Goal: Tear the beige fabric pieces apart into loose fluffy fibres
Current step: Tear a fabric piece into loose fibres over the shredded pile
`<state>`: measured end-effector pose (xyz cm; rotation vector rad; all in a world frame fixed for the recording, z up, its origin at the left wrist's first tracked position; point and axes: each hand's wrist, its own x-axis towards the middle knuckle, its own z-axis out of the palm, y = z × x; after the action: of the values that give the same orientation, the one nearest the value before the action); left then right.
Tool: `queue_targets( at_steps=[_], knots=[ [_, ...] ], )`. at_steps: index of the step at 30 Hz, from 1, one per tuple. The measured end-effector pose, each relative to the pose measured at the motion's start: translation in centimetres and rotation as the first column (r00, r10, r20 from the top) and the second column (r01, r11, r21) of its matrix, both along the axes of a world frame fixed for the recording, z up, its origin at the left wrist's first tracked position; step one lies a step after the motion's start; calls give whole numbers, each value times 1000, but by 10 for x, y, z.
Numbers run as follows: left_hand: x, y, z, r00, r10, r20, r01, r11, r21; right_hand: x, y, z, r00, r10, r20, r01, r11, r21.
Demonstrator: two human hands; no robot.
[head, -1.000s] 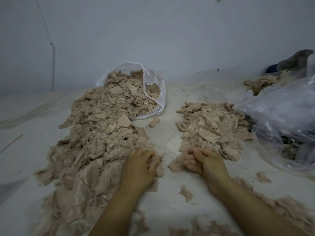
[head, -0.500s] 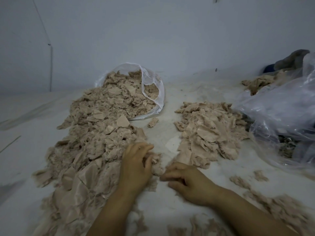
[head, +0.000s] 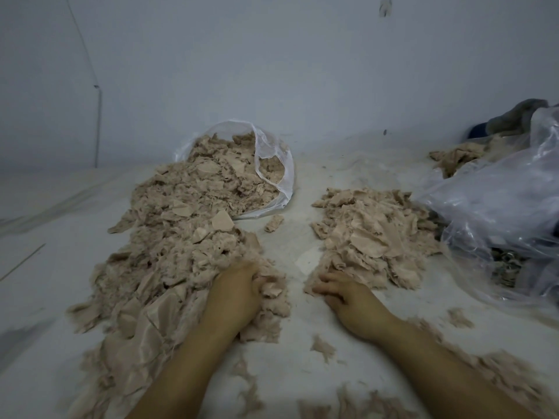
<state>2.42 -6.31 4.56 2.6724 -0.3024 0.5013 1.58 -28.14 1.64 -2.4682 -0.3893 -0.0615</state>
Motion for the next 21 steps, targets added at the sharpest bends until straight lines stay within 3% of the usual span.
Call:
queue_targets(
  at_steps=[3,7,10,12,15,21],
  knots=[
    [-3,5,4,988,-145,53,154,949,-275,-4,15,8,993,-76,86,65,990,129],
    [-16,1,5,928,-358,102,372,895,-248,-12,45,17,999,13,40,-27,921,388],
    [-16,-1,-6,937,-313,153,340,916,-213,-13,53,13,993,-80,84,24,848,530],
    [-12,3,-20,951,-299,81,307,942,-137,-16,53,8,995,-99,31,63,820,570],
    [-9,5,-28,964,-264,27,265,951,-159,-21,52,5,997,-36,-65,69,759,648],
    [-5,4,-29,974,-222,47,226,963,-147,-24,47,1,936,141,-323,214,501,839]
  ],
)
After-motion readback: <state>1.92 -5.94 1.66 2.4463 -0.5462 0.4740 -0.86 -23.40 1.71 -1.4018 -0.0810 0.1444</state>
